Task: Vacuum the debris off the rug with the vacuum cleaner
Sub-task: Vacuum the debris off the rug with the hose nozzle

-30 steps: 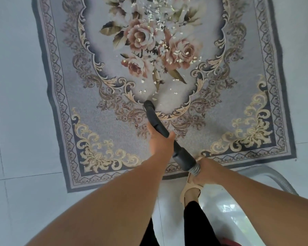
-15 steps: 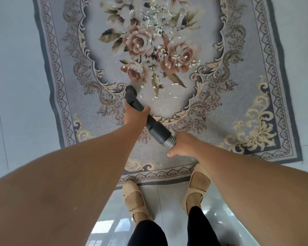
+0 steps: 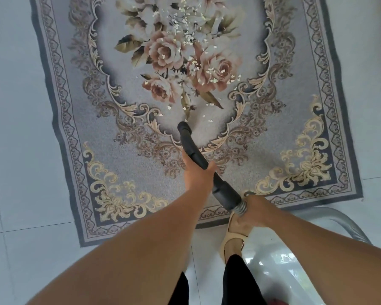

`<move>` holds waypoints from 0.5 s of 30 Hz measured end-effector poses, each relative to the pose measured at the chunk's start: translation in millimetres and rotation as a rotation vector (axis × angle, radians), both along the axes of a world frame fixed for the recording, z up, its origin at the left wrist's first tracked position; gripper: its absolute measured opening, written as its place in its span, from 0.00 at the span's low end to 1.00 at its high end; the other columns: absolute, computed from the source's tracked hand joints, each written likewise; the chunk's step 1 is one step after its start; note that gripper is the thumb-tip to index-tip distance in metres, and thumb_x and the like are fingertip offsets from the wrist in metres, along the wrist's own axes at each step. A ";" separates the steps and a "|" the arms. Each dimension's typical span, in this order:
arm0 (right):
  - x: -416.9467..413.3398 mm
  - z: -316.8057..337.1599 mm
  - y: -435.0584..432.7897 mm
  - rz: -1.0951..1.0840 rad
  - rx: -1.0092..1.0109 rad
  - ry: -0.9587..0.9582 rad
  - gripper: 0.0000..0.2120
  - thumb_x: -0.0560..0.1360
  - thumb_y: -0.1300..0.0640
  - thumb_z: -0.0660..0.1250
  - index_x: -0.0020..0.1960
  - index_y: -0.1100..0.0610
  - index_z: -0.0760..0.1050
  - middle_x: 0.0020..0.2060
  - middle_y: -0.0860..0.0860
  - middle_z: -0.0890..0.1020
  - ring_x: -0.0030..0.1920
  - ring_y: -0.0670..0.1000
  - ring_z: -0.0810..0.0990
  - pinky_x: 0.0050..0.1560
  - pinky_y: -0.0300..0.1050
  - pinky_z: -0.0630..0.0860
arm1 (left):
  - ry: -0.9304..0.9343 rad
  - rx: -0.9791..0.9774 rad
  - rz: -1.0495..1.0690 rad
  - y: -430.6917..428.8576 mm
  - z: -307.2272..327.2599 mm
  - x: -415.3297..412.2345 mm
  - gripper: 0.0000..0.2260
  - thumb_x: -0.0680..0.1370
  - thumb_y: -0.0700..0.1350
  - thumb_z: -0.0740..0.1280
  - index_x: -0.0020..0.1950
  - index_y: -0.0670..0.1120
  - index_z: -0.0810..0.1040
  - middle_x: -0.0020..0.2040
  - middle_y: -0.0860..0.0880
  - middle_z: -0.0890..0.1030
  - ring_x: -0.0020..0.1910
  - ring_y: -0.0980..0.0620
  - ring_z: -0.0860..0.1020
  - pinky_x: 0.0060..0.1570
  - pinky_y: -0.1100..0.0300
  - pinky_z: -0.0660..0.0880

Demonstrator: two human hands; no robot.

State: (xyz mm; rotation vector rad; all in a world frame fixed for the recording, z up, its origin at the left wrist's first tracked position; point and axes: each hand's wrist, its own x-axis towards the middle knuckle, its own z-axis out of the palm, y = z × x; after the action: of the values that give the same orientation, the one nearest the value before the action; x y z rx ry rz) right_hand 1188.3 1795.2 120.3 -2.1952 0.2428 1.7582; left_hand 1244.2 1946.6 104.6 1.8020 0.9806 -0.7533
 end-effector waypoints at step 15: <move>61.9 -27.2 53.0 -0.102 0.137 -0.091 0.15 0.66 0.55 0.77 0.46 0.54 0.74 0.41 0.52 0.80 0.42 0.53 0.81 0.46 0.45 0.76 | -0.060 0.149 0.028 59.4 -7.0 69.5 0.31 0.75 0.46 0.69 0.75 0.46 0.59 0.57 0.44 0.77 0.43 0.49 0.76 0.32 0.61 0.73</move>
State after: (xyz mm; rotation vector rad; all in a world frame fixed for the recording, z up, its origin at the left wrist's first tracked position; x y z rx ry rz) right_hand 1250.2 1848.3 93.1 -2.1199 0.2027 1.5694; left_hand 1313.7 2006.0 97.6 1.9232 1.0430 -0.6192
